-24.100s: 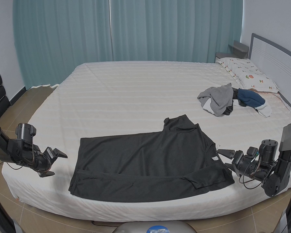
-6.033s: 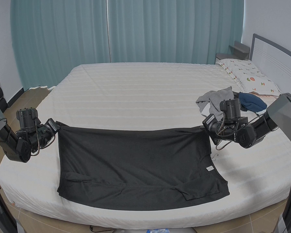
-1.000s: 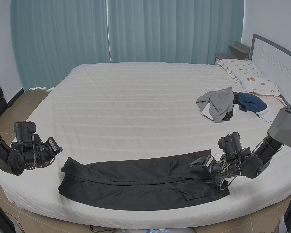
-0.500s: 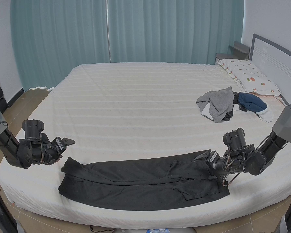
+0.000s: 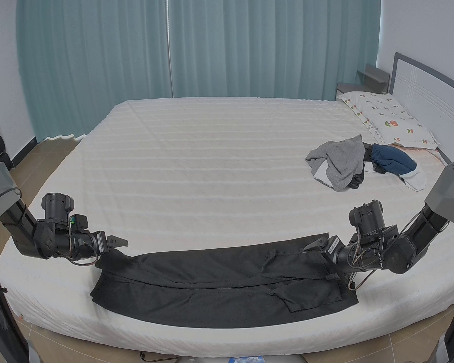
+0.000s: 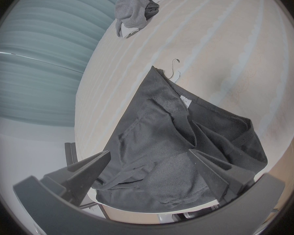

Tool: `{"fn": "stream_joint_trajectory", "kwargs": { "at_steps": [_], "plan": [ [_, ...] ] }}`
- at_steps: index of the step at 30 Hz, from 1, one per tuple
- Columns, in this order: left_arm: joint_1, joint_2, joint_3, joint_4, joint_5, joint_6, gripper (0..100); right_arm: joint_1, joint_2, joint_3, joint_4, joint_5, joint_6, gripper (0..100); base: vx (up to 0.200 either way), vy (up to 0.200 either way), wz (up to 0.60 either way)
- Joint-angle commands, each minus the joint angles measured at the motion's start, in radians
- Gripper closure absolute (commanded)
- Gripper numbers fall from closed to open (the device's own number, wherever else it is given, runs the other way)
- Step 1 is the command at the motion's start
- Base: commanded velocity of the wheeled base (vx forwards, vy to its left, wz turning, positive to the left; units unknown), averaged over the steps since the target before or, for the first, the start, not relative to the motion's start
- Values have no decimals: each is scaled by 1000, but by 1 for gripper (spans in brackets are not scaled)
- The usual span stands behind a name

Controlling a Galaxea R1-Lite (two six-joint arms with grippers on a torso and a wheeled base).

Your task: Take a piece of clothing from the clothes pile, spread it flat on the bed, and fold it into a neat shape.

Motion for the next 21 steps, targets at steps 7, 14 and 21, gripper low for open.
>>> {"fn": "stream_joint_trajectory", "kwargs": {
  "at_steps": [7,14,21],
  "plan": [
    [6,32,1,-18,10,2,100,4,-1,9,-1,1,-17,0,0,0,0],
    [9,30,11,-18,11,13,100,4,-1,9,-1,1,-15,0,0,0,0],
    [62,-49,75,-18,5,9,100,1,-9,9,-2,1,-15,0,0,0,0]
  ]
}}
